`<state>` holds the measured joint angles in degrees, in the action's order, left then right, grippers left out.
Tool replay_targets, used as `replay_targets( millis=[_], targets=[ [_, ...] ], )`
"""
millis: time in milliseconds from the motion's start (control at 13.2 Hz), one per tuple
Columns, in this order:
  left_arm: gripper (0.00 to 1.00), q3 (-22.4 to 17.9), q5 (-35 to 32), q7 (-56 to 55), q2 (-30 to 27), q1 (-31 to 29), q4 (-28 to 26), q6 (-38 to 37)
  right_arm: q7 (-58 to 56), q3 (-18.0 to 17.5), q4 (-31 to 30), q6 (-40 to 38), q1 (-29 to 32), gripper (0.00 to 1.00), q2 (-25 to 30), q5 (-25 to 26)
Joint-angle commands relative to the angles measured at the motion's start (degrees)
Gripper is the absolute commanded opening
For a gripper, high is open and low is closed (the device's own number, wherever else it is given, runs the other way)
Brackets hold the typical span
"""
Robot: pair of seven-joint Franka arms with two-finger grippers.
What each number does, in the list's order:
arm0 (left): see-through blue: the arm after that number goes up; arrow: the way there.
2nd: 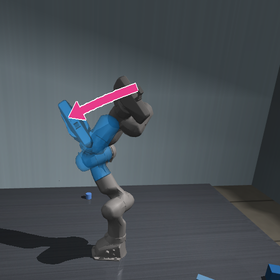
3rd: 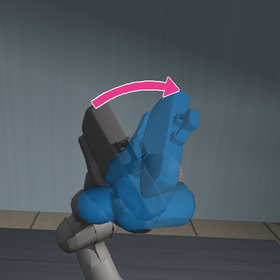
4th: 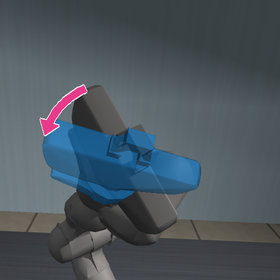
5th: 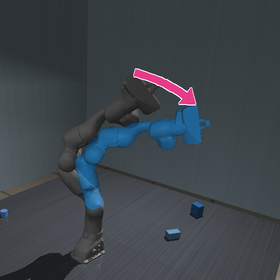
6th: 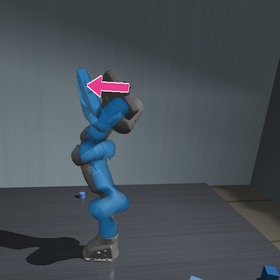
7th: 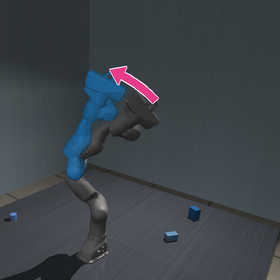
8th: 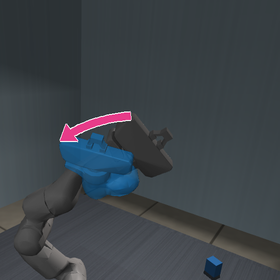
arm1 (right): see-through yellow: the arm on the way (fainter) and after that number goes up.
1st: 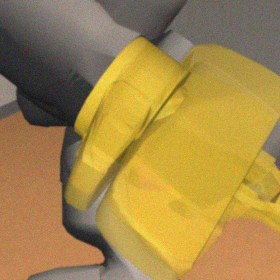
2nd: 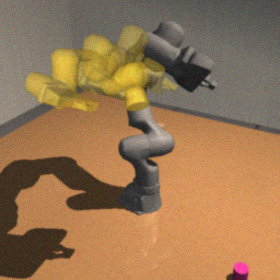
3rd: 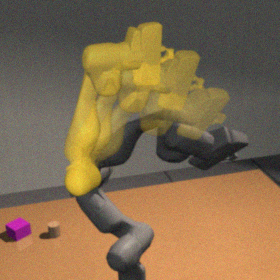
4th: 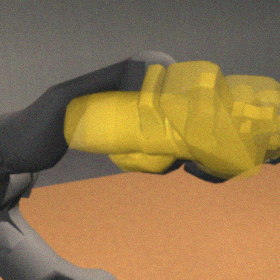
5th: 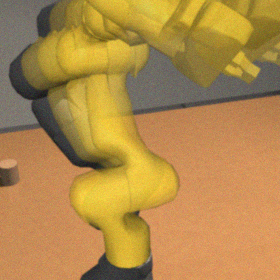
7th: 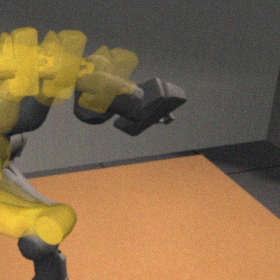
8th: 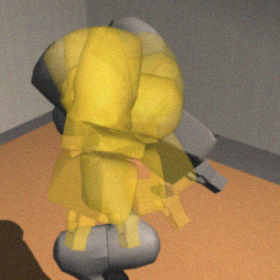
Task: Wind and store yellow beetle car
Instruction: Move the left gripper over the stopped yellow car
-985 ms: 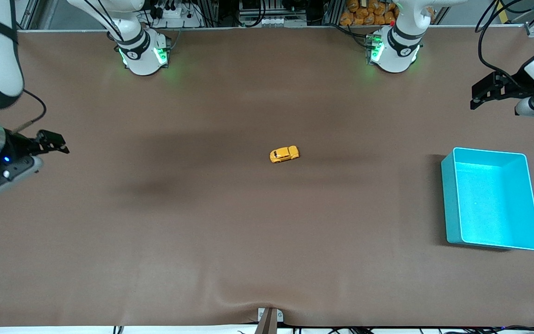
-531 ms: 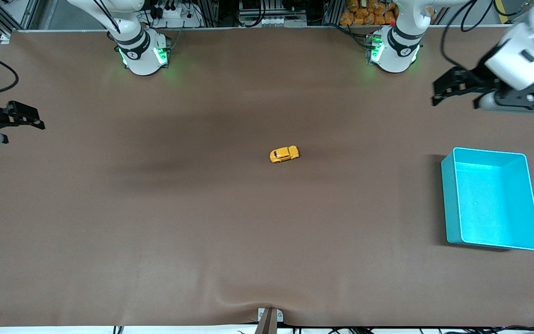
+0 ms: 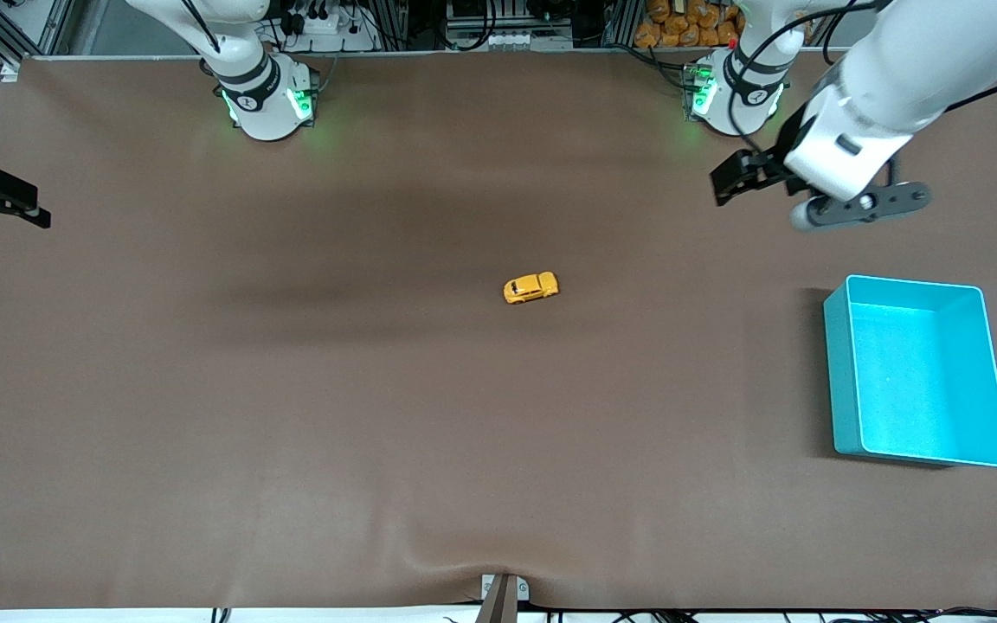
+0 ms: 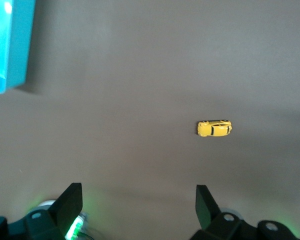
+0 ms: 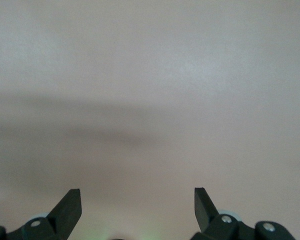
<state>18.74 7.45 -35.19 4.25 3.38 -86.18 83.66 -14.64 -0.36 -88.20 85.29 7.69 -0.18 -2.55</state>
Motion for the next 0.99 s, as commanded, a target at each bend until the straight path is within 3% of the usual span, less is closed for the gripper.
replay_targets(
  millis=[0, 379, 910],
  targets=[
    [1.0, 3.23, 0.73, -8.28, 3.22, 1.0, 0.05, 1.5, 3.74, -0.43, -3.63, 3.11, 0.31, 1.0, 3.34, -1.85],
    [1.0, 3.33, 0.73, -18.84, 5.06, 6.62, -5.66, 12.47, 6.63, -0.78, -10.94, 8.66, 0.05, 1.0, 8.18, -3.34],
    [1.0, 3.33, -6.39, -40.63, 16.31, 16.03, -5.22, 23.72, 5.77, -0.34, -8.49, 7.53, -0.84, 1.0, 7.13, -2.64]
  ],
)
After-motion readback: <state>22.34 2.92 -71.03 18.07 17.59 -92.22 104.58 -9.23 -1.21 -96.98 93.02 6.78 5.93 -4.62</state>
